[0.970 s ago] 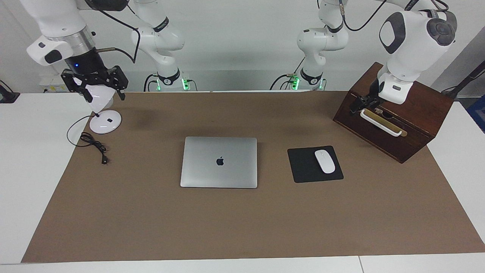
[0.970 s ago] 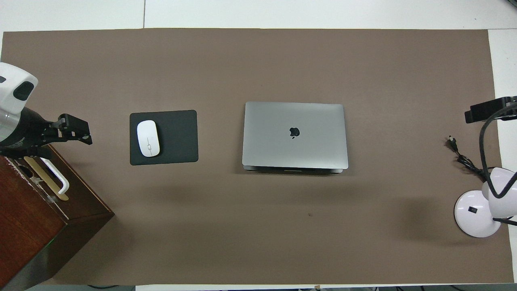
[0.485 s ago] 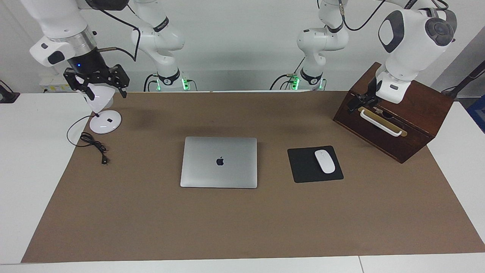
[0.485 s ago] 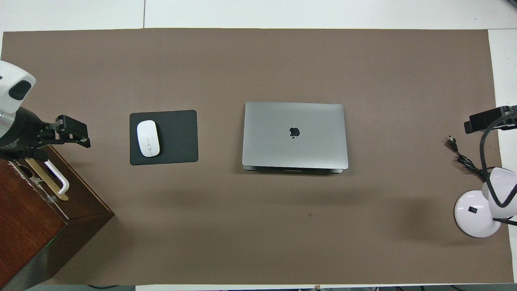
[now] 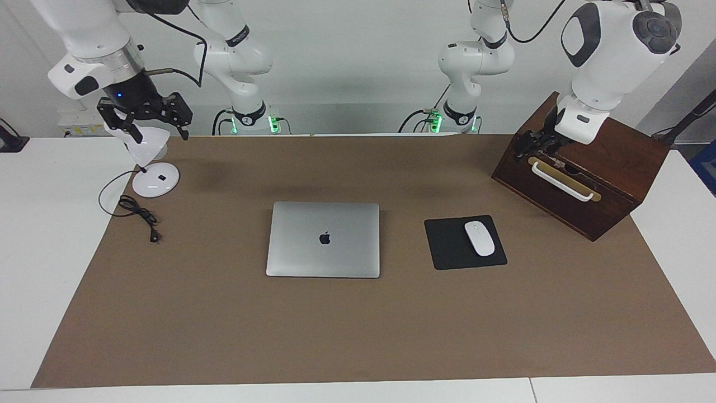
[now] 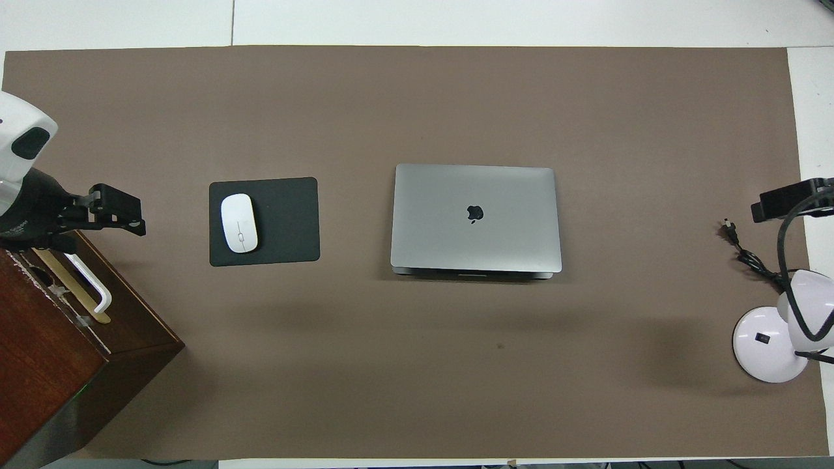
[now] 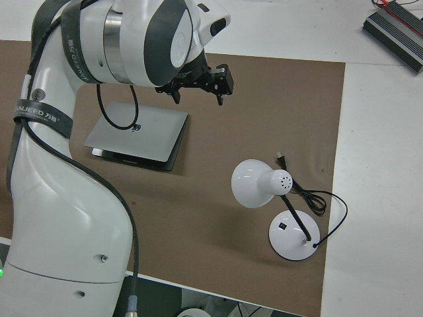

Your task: Close laptop with both arms

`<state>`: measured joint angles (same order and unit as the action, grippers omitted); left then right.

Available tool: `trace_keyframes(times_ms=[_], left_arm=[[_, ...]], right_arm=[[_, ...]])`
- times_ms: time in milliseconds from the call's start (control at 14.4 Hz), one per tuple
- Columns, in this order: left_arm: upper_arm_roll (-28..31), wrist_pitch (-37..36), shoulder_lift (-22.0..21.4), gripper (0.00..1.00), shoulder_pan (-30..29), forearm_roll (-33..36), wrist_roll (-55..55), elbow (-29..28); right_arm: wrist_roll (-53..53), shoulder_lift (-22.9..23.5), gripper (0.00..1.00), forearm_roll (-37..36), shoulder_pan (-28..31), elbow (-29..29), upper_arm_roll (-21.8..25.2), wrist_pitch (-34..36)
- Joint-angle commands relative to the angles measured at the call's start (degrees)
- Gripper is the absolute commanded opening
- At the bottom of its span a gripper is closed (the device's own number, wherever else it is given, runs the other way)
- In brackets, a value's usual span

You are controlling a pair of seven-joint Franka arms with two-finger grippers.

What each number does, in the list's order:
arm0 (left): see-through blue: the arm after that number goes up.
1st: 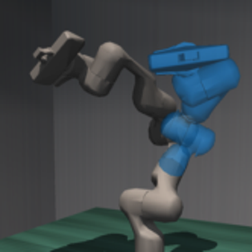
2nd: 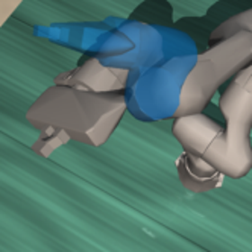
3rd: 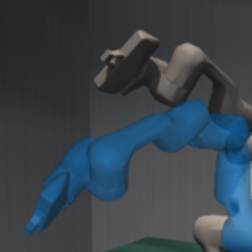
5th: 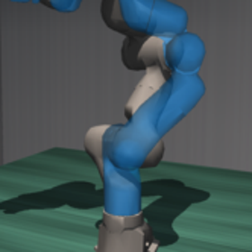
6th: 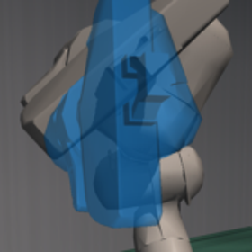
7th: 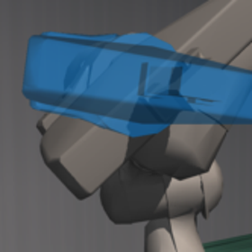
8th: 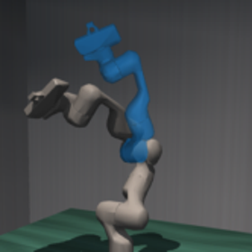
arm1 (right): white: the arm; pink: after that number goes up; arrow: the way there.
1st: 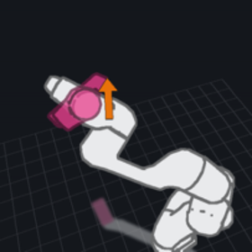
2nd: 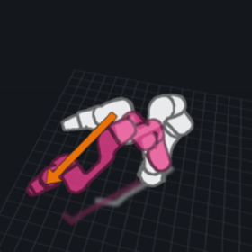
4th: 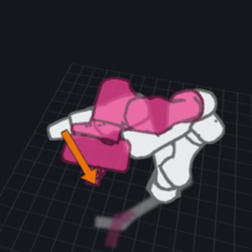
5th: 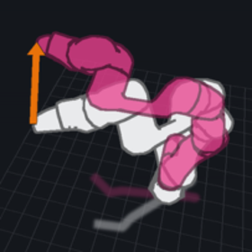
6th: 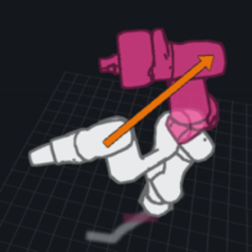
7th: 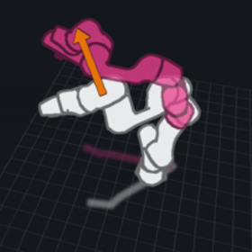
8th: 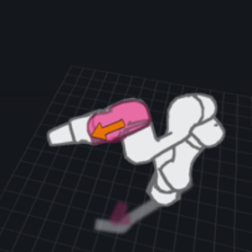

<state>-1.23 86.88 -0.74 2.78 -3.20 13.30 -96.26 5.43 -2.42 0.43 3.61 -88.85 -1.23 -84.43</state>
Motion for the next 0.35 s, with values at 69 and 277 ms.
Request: trace_keyframes(times_ms=[69, 277], left_arm=[[0.44, -0.14, 1.0, 1.0, 0.56, 1.09, -4.5, 1.78], [0.35, 1.97, 1.09, 1.0, 0.56, 1.09, -5.48, 1.78]], right_arm=[[0.72, -1.54, 1.0, -1.31, 1.13, -1.85, -0.36, 0.4], [0.81, -1.54, 1.0, -1.31, 1.13, -1.85, -0.35, 0.49]])
